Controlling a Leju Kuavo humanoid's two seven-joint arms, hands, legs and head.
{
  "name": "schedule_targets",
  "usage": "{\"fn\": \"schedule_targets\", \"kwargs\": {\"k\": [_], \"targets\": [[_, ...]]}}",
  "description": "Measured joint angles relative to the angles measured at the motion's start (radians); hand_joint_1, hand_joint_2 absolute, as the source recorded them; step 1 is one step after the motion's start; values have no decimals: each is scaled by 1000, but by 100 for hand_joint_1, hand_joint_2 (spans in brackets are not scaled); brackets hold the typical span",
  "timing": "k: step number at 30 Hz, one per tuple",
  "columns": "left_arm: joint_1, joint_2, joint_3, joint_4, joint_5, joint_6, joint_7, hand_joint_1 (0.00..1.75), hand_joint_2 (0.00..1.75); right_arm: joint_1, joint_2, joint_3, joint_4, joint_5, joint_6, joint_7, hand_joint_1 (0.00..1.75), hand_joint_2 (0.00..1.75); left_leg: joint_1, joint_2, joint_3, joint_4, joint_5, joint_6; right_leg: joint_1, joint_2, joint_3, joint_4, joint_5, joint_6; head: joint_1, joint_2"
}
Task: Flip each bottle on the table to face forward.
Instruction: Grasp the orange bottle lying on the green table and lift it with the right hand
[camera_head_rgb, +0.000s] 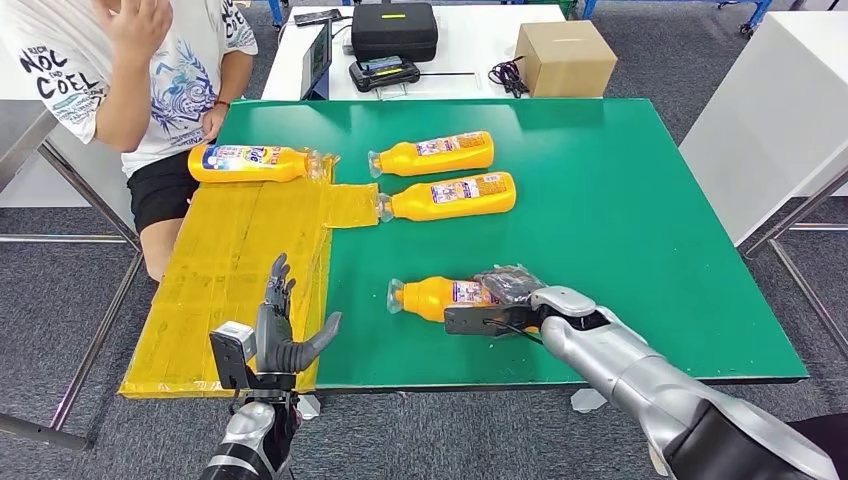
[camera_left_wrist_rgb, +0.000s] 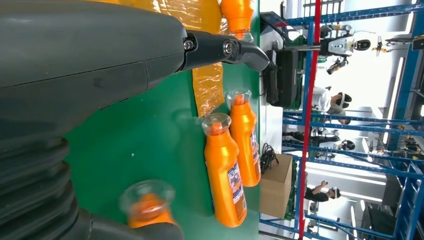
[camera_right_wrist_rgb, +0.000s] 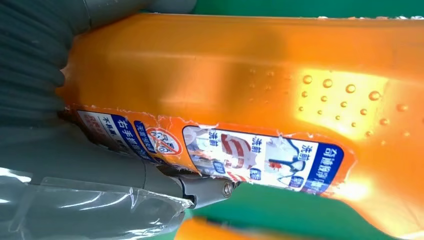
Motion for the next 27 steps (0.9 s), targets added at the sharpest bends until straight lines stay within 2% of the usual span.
{"fn": "schedule_targets", "kwargs": {"k": [5,10,14,21,27], "targets": [[26,0,7,-36,-9,2,9,0,175,176,40,-227,-154,58,-159,-23,175,175,0,0,-1,0,0,0,0,0,-1,0,0,0,0,0],[68,0,17,-88,-14,3,17,0,175,377,149,-508,-356,59,-284,-108,175,175,1,-4,-10,0,0,-1,1,-1,-9,1,0,0,0,0],[91,-1,20,-118,-9,3,25,0,175,468,219,-669,-486,18,-344,-168,175,175,1,-5,-12,0,0,-1,0,-2,-10,1,-1,0,0,0],[120,-8,19,-174,57,-58,80,0,175,589,309,-847,-641,-52,-410,-269,175,175,-1,-5,-13,0,-1,0,-1,-2,-12,0,-1,0,0,0],[131,-8,-8,-208,126,-130,132,0,175,644,343,-903,-670,-48,-404,-306,175,175,0,-4,-13,0,-1,0,0,-1,-12,0,-1,0,0,0]]}}
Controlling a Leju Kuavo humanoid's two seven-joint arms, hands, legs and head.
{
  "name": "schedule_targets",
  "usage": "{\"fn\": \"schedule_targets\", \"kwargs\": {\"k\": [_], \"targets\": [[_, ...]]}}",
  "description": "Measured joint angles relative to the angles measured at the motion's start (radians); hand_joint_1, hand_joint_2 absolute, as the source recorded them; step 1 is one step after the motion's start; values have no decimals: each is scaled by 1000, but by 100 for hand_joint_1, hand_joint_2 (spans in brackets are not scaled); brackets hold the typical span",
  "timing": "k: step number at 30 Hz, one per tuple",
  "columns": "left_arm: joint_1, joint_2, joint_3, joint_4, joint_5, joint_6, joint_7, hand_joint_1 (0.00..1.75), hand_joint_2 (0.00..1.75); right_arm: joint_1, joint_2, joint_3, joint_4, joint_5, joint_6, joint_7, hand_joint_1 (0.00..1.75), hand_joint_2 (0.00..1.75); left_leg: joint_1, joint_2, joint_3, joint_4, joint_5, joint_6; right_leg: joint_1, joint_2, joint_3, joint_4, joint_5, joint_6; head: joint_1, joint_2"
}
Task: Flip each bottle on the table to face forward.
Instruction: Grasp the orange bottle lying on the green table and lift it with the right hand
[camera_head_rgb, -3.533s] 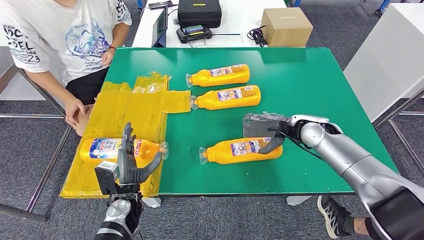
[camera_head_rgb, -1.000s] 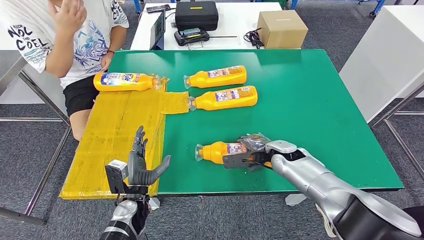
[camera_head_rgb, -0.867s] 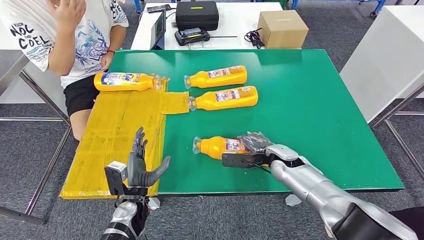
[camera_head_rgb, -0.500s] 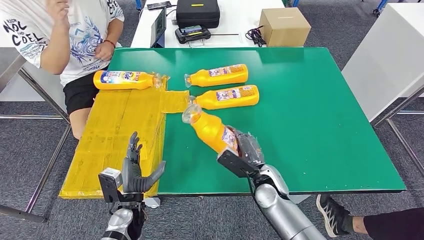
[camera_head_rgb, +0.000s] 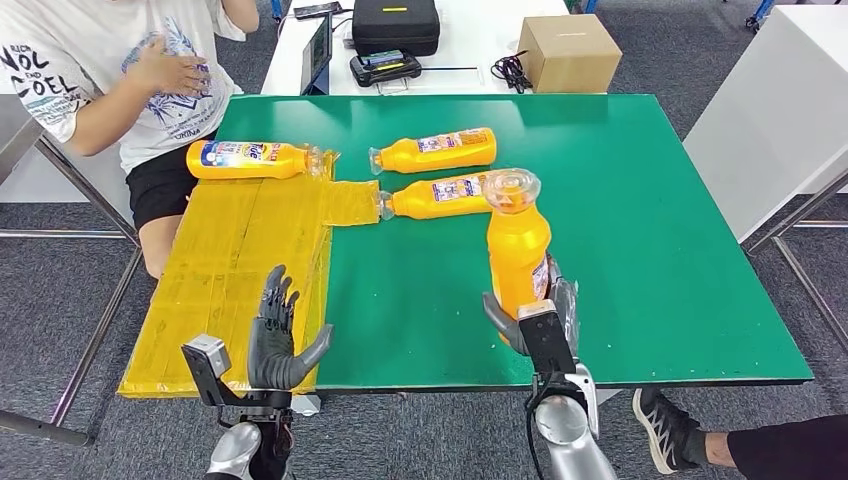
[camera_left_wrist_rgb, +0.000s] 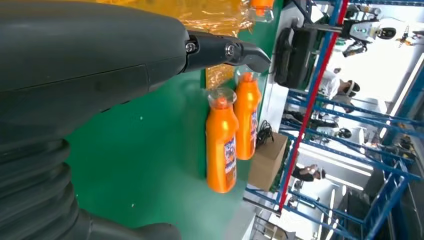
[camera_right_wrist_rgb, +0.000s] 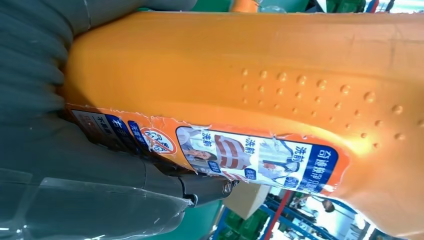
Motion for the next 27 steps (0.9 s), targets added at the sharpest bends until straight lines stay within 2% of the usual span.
{"fn": "schedule_targets", "kwargs": {"k": [7,12,17,22,27], "targets": [[4,0,-13,-14,13,-14,8,0,175,16,15,-22,-8,4,4,-5,175,175,0,0,0,0,0,0,0,0,0,0,0,0,0,0],[4,0,-49,-17,73,-101,57,0,175,23,36,-11,20,61,34,-39,175,175,0,0,0,0,0,0,0,0,0,0,0,0,0,0],[1,0,-114,-22,84,-130,76,0,175,20,94,70,152,125,31,-89,175,175,1,1,-1,0,0,0,1,0,-1,0,0,0,0,0],[0,0,-158,-22,74,-130,85,0,175,-13,153,173,304,153,9,-102,175,175,2,1,0,-1,0,0,1,0,-1,0,0,0,0,0],[-1,0,-178,-22,73,-129,90,0,175,-51,173,258,411,177,-16,-94,175,175,1,0,-1,-1,0,0,0,0,0,0,0,0,1,0]]}}
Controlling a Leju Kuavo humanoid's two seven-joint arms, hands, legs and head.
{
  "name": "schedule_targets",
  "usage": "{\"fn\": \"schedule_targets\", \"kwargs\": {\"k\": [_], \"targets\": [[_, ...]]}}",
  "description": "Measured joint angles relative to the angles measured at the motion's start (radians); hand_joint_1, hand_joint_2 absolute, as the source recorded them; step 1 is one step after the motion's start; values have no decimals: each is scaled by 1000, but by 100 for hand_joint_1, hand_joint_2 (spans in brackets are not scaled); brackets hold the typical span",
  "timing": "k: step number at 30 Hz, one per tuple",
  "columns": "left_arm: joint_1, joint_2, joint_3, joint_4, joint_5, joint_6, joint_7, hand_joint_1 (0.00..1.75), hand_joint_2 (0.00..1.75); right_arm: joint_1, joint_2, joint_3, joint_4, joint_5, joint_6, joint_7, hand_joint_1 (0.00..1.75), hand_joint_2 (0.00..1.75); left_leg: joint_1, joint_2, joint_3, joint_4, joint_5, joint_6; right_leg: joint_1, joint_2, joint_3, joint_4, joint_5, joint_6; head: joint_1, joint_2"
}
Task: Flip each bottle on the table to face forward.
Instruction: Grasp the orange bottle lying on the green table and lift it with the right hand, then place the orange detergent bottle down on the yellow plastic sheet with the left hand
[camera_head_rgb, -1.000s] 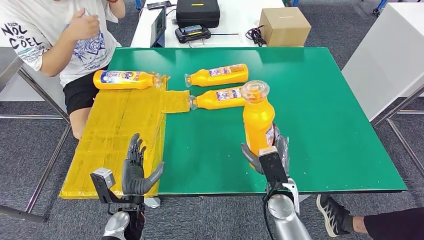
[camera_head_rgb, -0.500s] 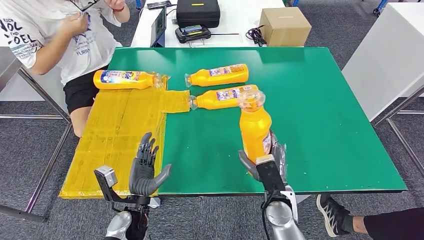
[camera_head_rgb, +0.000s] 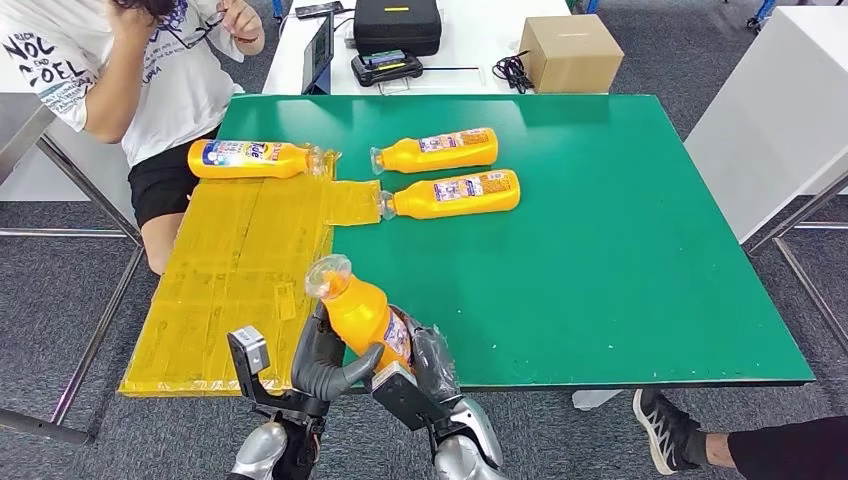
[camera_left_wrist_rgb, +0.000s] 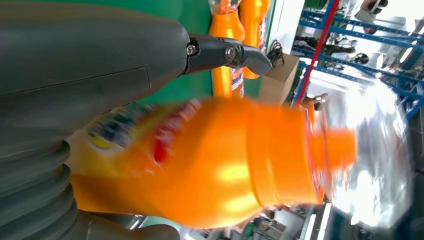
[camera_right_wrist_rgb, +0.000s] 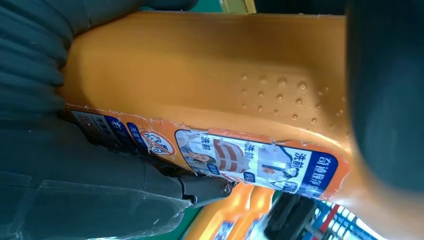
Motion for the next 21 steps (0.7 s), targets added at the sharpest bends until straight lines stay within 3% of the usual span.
{"fn": "schedule_targets", "kwargs": {"k": [21], "targets": [[-1,0,-1,0,3,2,11,0,175,-60,5,74,121,-20,4,2,175,175,0,0,0,0,0,0,0,0,0,0,0,0,0,0]]}}
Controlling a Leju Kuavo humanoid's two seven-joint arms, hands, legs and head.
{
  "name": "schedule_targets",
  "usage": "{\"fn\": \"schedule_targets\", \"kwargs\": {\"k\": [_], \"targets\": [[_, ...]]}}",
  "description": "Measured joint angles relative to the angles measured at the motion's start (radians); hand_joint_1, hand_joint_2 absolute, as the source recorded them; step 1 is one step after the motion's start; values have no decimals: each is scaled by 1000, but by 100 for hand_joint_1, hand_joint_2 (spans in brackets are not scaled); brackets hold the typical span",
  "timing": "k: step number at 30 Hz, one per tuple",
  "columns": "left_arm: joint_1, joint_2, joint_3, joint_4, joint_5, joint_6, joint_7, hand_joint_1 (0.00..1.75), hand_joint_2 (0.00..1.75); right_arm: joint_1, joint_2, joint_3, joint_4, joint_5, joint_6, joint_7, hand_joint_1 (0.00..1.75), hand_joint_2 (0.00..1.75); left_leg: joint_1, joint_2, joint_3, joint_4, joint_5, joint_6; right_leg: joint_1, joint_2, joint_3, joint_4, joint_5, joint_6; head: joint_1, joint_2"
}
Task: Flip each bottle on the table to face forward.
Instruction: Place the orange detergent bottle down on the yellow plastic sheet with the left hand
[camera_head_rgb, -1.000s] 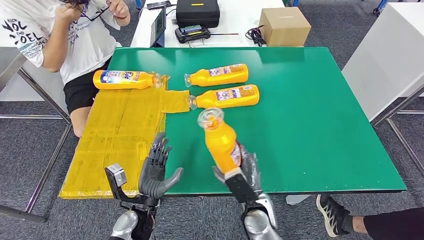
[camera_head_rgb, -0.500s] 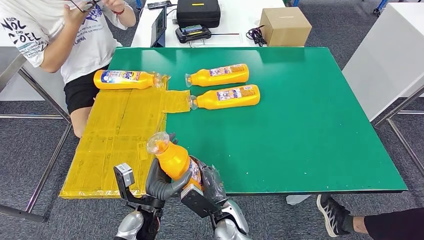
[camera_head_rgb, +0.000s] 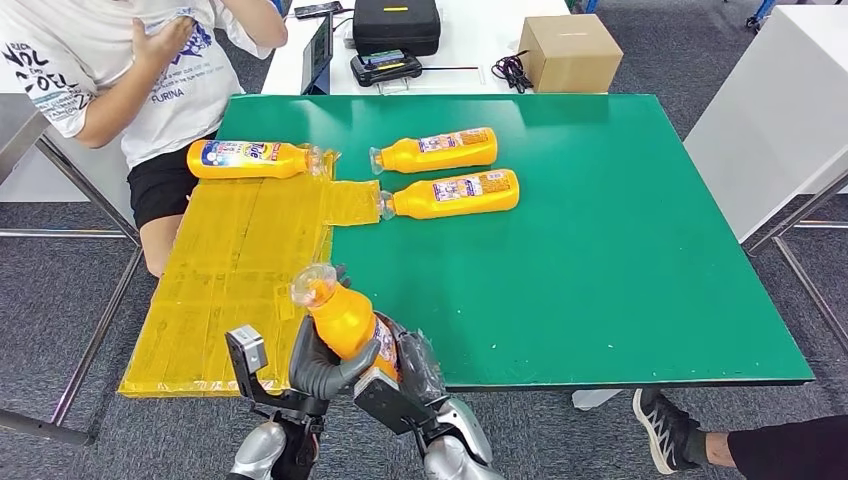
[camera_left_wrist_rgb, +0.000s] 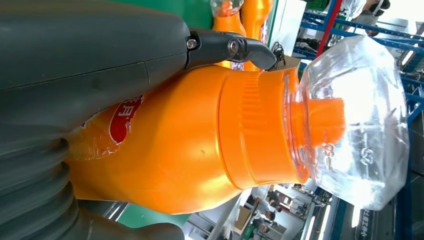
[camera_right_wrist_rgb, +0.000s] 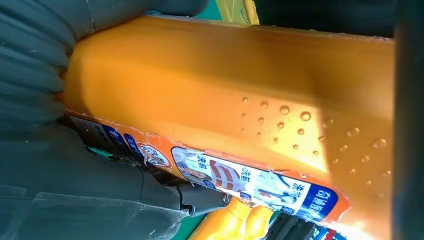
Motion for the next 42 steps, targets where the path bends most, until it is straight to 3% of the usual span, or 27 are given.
{"fn": "schedule_targets", "kwargs": {"k": [10,11,14,15,30,32,34,36,42], "targets": [[-2,2,6,8,4,-1,3,4,175,-21,7,27,27,20,-19,17,175,175,0,0,0,0,0,0,0,0,0,0,0,0,0,0],[-3,3,7,9,0,-1,2,21,175,-21,7,30,27,20,-20,20,175,175,0,0,0,0,0,0,0,0,0,0,0,0,0,0],[-7,6,10,12,-20,2,-5,148,175,-24,7,34,24,20,-21,29,175,175,0,0,0,0,0,0,0,0,0,0,0,0,0,0],[-9,7,11,12,-29,5,-7,175,175,-25,7,36,21,20,-21,33,175,175,0,0,0,0,0,0,0,0,0,0,0,0,0,0],[-34,11,27,11,-64,12,-26,175,175,-26,7,46,-31,36,-23,66,171,175,0,0,0,0,0,0,0,0,0,0,0,0,0,0],[-34,11,29,10,-64,12,-27,175,175,-26,7,49,-33,37,-26,67,89,175,0,0,0,0,0,0,0,0,0,0,0,0,0,0],[-35,11,31,9,-64,11,-28,175,175,-27,7,51,-33,39,-32,68,3,87,0,0,0,0,0,0,0,0,0,0,0,0,0,0],[-36,11,33,8,-64,12,-26,175,175,-29,7,56,-34,43,-40,70,0,0,0,0,0,0,0,0,0,0,0,0,0,0,0,0],[-35,11,42,7,-62,14,-21,175,175,-32,6,62,-36,50,-54,77,0,0,0,0,0,0,0,0,0,0,0,0,0,0,0,0]]}}
